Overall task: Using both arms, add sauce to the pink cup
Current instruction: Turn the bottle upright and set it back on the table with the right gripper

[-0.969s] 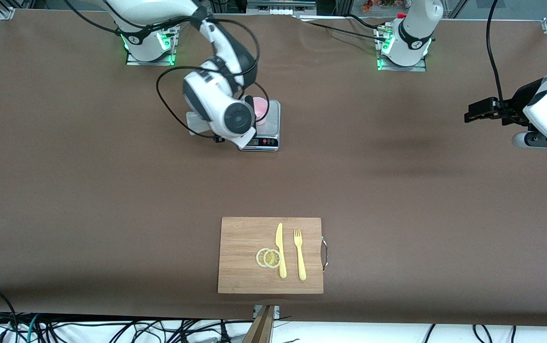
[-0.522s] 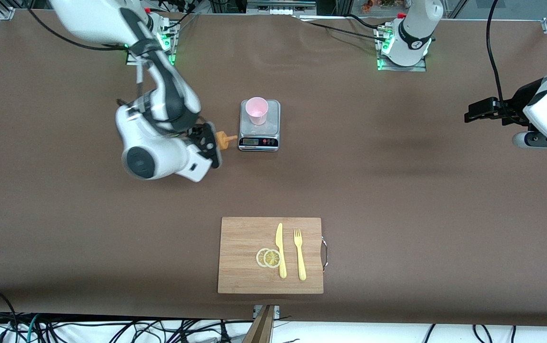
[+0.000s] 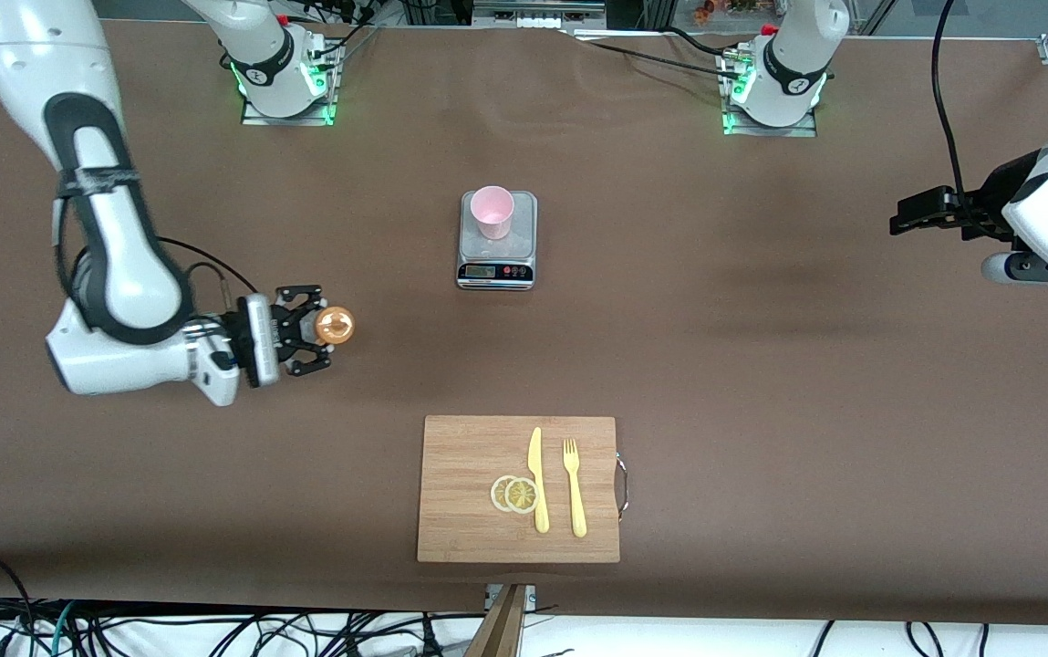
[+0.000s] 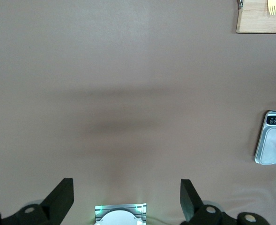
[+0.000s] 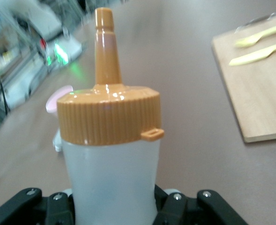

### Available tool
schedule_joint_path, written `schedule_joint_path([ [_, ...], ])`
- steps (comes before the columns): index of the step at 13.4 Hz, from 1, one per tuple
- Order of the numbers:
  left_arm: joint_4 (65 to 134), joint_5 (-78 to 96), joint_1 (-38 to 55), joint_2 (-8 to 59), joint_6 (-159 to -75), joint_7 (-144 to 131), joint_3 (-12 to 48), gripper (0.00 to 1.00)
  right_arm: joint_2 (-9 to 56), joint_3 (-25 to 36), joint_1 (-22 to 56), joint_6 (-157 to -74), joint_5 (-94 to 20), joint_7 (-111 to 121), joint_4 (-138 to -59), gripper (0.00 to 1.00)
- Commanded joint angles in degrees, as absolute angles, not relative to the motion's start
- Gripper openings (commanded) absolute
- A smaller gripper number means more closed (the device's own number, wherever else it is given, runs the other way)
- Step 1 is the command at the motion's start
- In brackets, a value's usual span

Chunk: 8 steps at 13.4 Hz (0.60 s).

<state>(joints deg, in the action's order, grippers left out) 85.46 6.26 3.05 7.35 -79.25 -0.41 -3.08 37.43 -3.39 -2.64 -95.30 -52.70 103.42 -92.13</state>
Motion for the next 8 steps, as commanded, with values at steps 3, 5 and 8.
schedule_joint_path([
  [3,84.29,4.83,2.55,7.91,-79.19,0.7,-2.55,1.0,43.24,0.34,-8.34,-83.87,-65.65,114.75,-92.02,0.0],
  [5,84.29,4.92,2.64,7.91,-79.19,0.7,-2.55,1.0,44.2,2.45,-9.58,-81.05,-65.13,121.25,-93.6,0.0],
  [8,84.29,4.92,2.64,7.91,-79.19,0.7,-2.55,1.0,47.28,4.57,-9.67,-78.66,-64.6,133.91,-93.69,0.0],
])
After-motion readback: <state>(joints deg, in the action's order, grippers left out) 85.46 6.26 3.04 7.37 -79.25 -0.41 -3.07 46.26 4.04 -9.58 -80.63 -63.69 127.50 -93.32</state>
